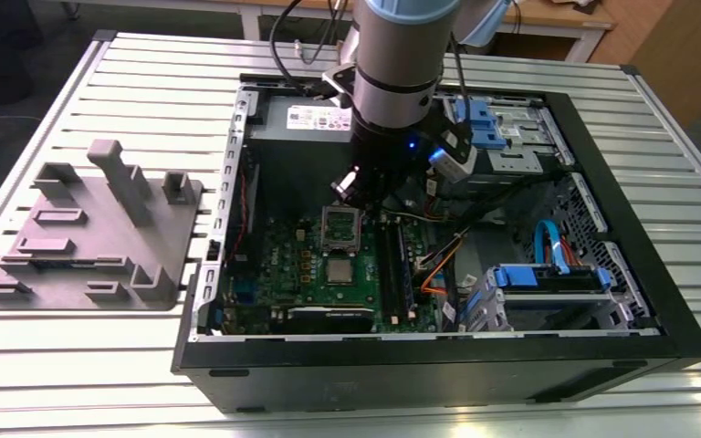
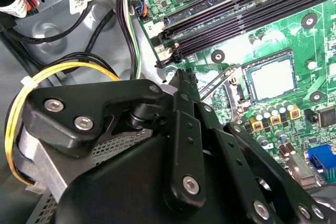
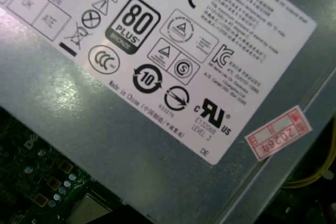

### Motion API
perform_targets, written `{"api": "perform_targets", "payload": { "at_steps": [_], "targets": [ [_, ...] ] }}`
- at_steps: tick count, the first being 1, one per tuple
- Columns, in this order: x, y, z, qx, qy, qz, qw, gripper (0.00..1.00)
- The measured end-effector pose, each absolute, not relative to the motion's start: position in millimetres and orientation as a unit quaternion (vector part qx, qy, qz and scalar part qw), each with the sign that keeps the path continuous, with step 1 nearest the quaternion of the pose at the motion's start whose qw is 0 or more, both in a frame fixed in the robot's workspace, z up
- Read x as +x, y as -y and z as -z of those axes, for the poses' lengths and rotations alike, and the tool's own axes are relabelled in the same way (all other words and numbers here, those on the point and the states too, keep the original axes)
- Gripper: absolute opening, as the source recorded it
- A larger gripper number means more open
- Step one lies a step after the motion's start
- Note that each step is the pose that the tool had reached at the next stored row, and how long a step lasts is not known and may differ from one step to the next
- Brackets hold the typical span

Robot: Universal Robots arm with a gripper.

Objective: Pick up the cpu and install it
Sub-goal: 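Close the cpu cover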

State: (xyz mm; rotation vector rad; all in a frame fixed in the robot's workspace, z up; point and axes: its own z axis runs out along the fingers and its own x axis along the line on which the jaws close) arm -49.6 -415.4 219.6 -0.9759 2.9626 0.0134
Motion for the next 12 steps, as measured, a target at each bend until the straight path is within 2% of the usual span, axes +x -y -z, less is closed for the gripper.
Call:
{"api": "perform_targets", "payload": {
  "at_steps": [12],
  "targets": [
    [-57.0,415.4,-223.0,-0.313,-0.950,-0.004,0.013,0.10]
  ]
}}
